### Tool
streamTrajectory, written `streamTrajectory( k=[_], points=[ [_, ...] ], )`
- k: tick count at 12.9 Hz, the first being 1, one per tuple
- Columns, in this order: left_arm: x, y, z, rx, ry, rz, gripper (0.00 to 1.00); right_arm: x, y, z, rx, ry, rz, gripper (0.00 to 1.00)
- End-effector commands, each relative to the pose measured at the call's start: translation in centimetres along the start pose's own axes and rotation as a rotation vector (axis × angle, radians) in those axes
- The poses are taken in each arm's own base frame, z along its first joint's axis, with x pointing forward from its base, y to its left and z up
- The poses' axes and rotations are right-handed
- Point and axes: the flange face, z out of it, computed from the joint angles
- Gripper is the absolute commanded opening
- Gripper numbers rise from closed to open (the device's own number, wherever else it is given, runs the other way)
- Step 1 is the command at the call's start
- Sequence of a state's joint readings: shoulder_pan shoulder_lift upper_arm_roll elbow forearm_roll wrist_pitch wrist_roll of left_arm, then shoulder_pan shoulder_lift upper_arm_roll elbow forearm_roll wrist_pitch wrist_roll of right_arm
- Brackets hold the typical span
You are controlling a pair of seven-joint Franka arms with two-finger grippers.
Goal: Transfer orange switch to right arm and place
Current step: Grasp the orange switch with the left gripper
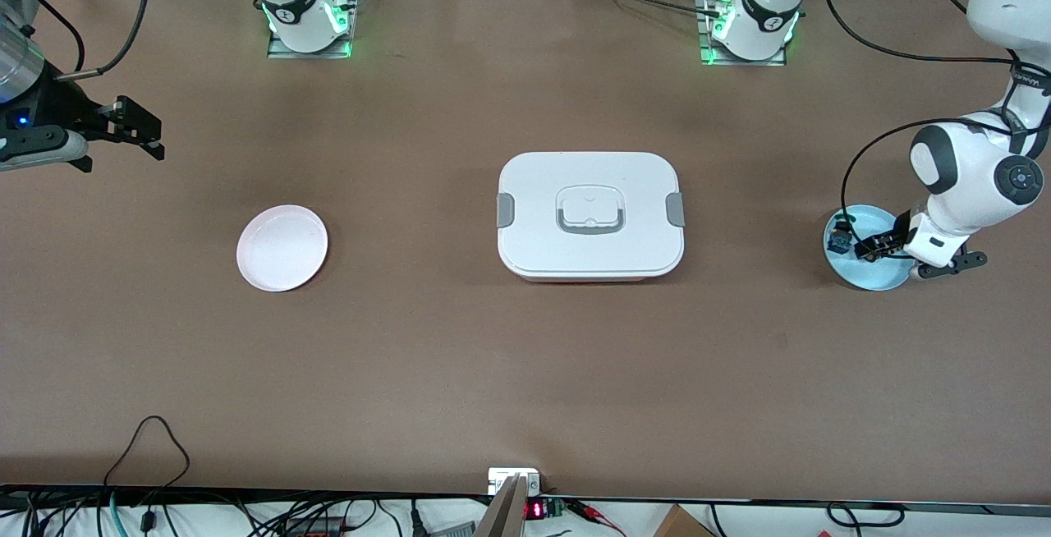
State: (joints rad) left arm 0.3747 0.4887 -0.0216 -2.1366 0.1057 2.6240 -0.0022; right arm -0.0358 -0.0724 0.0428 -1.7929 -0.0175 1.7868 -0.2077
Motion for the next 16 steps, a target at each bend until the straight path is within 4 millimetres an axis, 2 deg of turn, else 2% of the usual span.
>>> streamTrajectory(
  k=[1,4,6,8,10,13,16],
  points=[
    [0.1,-0.6,-0.1,0.005,0.013,0.021,0.78,0.0,-0.3,-0.7,-0.001,0.000,-0.001,1.00],
    [0.3,-0.7,0.0,0.005,0.009,0.018,0.46,0.0,-0.4,-0.7,-0.001,0.001,-0.003,1.00],
    [0.5,-0.6,-0.5,0.006,0.015,0.017,0.33,0.0,-0.4,-0.7,-0.001,0.001,-0.003,1.00],
    [0.7,-0.4,-2.1,0.008,-0.006,0.055,0.29,0.0,-0.2,-0.7,-0.001,0.001,-0.001,1.00],
    [2.6,-0.1,-5.3,0.012,-0.055,0.104,0.28,0.0,-0.1,-0.6,-0.001,-0.001,0.000,1.00],
    [4.4,1.2,-9.1,0.003,-0.184,0.151,0.23,-0.1,0.0,-0.6,-0.001,-0.002,0.002,1.00],
    [5.5,3.4,-12.9,-0.034,-0.261,0.259,0.18,0.0,-0.1,-0.7,-0.001,0.001,0.000,1.00]
  ],
)
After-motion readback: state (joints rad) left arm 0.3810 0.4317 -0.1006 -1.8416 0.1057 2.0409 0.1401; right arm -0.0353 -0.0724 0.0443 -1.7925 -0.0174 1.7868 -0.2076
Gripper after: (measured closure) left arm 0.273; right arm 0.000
